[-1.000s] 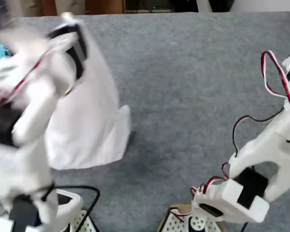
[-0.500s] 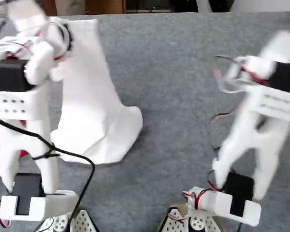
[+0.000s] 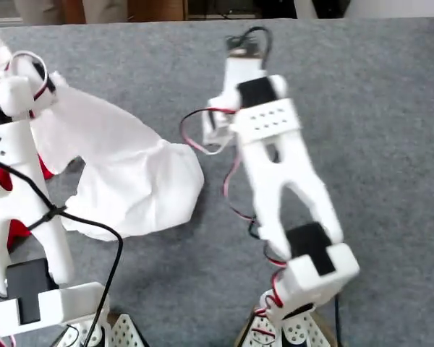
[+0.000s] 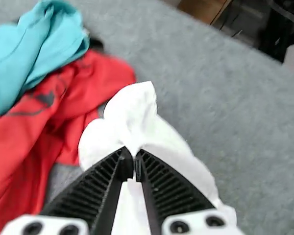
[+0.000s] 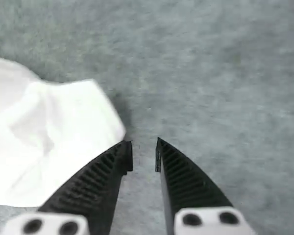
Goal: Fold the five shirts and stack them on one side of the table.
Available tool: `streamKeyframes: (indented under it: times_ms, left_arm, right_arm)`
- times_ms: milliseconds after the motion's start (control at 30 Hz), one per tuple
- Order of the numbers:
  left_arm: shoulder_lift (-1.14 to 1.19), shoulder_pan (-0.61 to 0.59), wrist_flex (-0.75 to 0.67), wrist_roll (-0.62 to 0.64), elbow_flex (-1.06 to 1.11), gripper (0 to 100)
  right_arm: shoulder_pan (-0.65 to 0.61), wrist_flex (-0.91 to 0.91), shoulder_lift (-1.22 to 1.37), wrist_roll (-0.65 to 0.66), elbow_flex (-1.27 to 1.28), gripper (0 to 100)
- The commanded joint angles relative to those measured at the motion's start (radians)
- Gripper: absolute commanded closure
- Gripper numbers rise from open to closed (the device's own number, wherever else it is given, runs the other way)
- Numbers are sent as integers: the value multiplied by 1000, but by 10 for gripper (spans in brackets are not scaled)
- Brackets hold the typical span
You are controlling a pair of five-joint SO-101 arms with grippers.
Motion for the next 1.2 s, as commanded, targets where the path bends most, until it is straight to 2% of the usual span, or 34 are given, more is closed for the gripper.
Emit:
streamKeyframes:
  times_ms: [0,233,400,867,1000,1167]
  left_arm:
    - [-15,-49,0,-5,64,981]
    - [-16,-126,0,-103,149,981]
    - [-16,-173,0,-144,149,981]
    - [-16,-212,0,-167,147,981]
    - [-16,-213,0,-167,147,981]
    - [-16,-213,0,-166,147,981]
  right_arm:
    - [-82,-46,73,-63,2,899]
    - [-176,-74,234,-169,2,899]
    - [-191,-71,277,-204,2,899]
    - [-191,-69,453,-203,2,903]
    - [-193,-69,464,-193,2,994]
    - [-186,-57,453,-193,-12,993]
